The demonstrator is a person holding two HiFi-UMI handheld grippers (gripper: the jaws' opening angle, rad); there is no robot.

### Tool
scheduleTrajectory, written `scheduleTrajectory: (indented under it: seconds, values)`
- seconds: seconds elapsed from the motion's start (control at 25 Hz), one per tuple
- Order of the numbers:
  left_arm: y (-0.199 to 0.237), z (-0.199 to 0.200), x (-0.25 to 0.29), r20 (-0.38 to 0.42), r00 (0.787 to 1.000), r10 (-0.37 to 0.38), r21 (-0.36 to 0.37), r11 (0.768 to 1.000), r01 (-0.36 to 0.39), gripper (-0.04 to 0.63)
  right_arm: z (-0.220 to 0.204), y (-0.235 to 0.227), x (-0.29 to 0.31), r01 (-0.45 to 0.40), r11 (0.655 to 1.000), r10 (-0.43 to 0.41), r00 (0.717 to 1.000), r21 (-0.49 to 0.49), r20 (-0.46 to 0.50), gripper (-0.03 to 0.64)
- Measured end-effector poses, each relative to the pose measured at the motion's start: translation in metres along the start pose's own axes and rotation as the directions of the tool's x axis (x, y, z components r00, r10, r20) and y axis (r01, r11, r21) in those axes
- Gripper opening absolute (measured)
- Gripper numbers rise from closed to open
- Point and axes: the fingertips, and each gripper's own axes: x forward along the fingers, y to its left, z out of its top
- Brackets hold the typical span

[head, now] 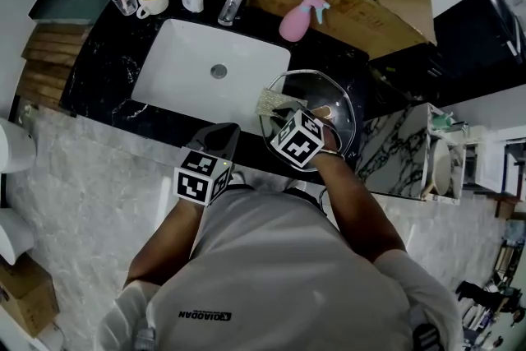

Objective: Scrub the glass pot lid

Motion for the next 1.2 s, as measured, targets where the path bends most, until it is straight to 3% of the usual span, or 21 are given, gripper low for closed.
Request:
scheduleTrajectory:
  seconds: [0.36,1.2]
  values:
    - [-0.012,0.000,0.005,-0.018,0.999,-0.027,0.024,0.999,0.028,0.015,-0.008,0.016,-0.007,0.018,0.996,-0.011,0.997,-0.089,0.072,0.075]
    - [-0.041,-0.006,0.019,-0.073,0.993,-0.089,0.074,0.993,0.094,0.015,-0.030,0.053,-0.022,-0.065,0.996,0.077,0.970,-0.059,0.229,0.078]
